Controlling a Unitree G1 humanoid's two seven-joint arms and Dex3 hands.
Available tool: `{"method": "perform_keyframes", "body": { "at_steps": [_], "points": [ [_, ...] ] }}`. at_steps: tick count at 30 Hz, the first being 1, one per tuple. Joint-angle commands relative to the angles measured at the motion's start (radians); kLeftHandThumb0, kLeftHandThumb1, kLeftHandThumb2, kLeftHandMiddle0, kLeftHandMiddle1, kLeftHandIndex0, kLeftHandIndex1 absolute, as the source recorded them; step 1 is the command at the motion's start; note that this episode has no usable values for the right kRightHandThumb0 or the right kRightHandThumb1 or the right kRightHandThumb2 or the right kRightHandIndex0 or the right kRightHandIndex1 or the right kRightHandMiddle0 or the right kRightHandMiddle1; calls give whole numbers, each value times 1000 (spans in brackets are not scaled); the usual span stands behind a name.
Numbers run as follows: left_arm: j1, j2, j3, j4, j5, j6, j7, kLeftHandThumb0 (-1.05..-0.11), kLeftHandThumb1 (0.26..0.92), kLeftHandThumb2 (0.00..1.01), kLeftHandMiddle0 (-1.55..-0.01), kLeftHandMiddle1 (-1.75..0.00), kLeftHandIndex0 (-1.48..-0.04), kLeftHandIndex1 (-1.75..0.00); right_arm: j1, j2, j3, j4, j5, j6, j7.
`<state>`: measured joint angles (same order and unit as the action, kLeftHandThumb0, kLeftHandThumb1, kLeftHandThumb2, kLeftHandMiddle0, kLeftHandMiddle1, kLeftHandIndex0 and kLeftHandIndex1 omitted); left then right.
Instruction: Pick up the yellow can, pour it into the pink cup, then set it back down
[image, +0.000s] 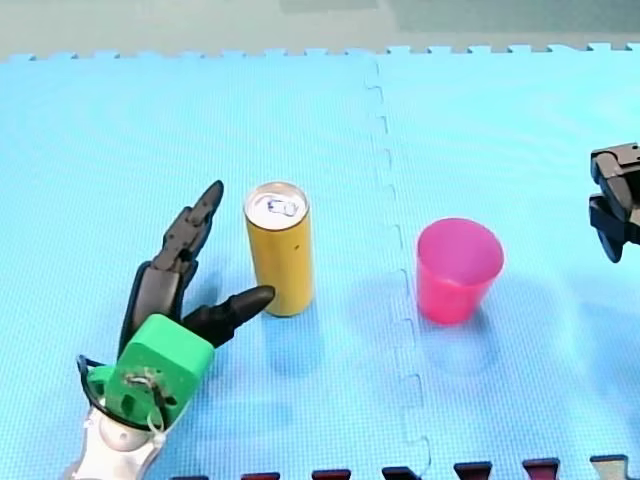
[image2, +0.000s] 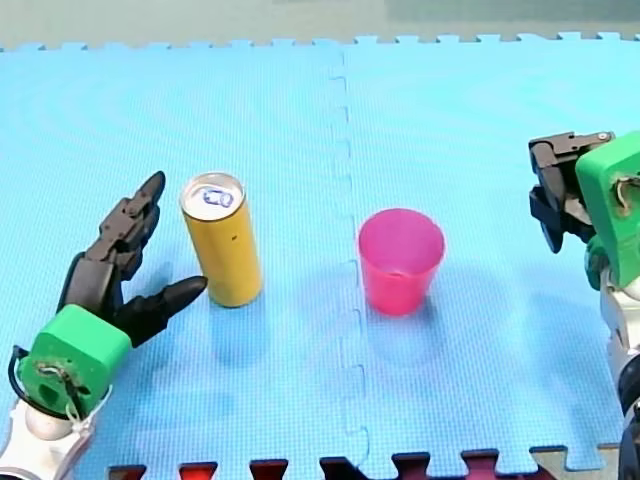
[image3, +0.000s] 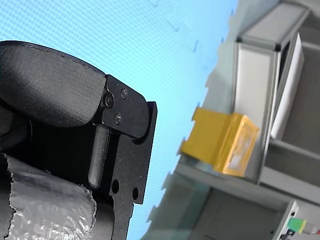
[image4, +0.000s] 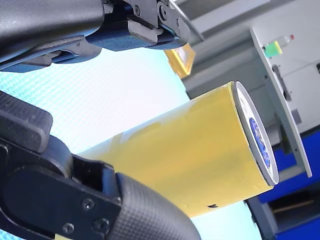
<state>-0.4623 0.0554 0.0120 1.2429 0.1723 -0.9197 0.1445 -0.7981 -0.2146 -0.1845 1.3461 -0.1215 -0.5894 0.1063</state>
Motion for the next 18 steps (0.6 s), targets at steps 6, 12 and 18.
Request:
{"method": "perform_keyframes", "body": {
  "at_steps": [6, 12, 18],
  "points": [
    [-21, 0, 15, 8, -27, 19, -51, -988, 760, 1, -258, -5, -270, -1, -8, -2, -4, 0, 6, 23, -2],
    [-49, -7, 24, 17, -42, 52, -89, -1045, 811, 14, -275, -9, -269, 0, -11, 0, -1, -1, 4, 35, -6],
    [-59, -19, 39, 20, -67, 65, -134, -1048, 827, 14, -288, -12, -267, 0, -13, -3, 1, -3, 4, 42, -13]
  ]
}}
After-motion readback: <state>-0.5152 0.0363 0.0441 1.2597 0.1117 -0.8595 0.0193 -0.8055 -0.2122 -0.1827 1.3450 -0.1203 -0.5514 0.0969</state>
